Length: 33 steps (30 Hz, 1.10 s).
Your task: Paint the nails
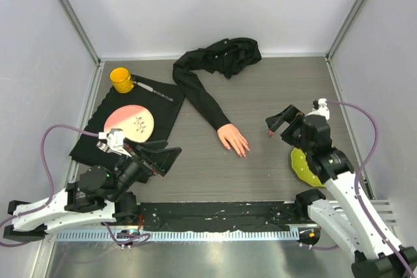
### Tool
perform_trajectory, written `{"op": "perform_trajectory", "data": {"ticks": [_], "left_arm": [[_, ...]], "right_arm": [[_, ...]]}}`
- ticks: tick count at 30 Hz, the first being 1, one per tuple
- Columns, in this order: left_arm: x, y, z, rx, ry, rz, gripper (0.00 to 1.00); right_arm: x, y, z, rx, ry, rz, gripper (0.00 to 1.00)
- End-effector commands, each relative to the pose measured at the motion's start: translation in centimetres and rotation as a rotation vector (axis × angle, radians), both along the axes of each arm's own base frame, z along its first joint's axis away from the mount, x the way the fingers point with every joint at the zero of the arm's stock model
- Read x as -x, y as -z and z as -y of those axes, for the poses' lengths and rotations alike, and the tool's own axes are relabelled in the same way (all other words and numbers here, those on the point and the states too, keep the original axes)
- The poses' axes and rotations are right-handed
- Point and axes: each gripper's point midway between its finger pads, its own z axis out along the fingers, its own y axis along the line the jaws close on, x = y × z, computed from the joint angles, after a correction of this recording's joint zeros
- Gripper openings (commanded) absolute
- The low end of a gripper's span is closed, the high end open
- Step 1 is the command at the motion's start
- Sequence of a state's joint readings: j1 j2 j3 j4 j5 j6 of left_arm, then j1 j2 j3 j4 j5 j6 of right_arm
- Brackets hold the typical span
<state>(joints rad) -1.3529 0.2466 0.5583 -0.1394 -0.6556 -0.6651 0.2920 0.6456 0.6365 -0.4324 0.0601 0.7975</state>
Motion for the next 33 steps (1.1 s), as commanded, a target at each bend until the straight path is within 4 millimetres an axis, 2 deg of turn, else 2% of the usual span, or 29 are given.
{"op": "perform_trajectory", "data": {"ticks": [1,4,6,8,9,10,11,13,14,18,22,25,33], "left_arm": [[-0.1,0.1,-3.3,0.095,-0.062,-0.132,1.0],[0.4,0.0,-5.0,0.182,-0.048,-0.105,1.0],[0.5,-0.2,-6.2,0.226,-0.053,-0.11,1.0],[0.3,0.2,-5.7,0.113,-0.07,-0.13,0.99],[0.3,0.1,-5.3,0.084,-0.068,-0.134,0.98],[0.3,-0.4,-5.4,0.061,-0.064,-0.135,0.97],[0.2,0.2,-4.3,-0.002,-0.062,-0.144,0.97],[0.2,0.2,-3.8,-0.068,-0.056,-0.149,0.97],[0.0,1.1,-2.8,-0.132,-0.06,-0.161,0.97],[-0.4,2.4,-1.0,-0.258,-0.064,-0.16,0.97],[-0.5,2.9,1.3,-0.295,-0.03,-0.144,0.97],[-0.5,3.4,2.7,-0.308,-0.009,-0.145,0.97],[-0.4,4.0,3.8,-0.32,0.007,-0.157,0.98]], "right_arm": [[-1.0,1.8,4.0,0.229,0.14,-0.13,1.0],[-2.9,2.6,4.5,0.326,0.149,-0.191,1.0],[-4.2,3.8,5.3,0.435,0.147,-0.268,0.99],[-4.9,4.5,5.8,0.525,0.127,-0.309,0.91],[-5.3,6.0,5.9,0.566,0.102,-0.361,0.86],[-5.6,6.3,5.8,0.585,0.09,-0.367,0.8],[-5.8,6.7,5.9,0.601,0.085,-0.382,0.77],[-6.1,8.0,5.3,0.606,0.043,-0.414,0.72],[-6.3,8.4,4.7,0.59,0.007,-0.416,0.71],[-7.0,9.1,4.3,0.606,-0.026,-0.404,0.69],[-7.7,9.8,3.2,0.594,-0.088,-0.401,0.6],[-8.2,10.2,3.2,0.608,-0.098,-0.407,0.56],[-8.6,11.1,3.1,0.637,-0.112,-0.421,0.42]]}}
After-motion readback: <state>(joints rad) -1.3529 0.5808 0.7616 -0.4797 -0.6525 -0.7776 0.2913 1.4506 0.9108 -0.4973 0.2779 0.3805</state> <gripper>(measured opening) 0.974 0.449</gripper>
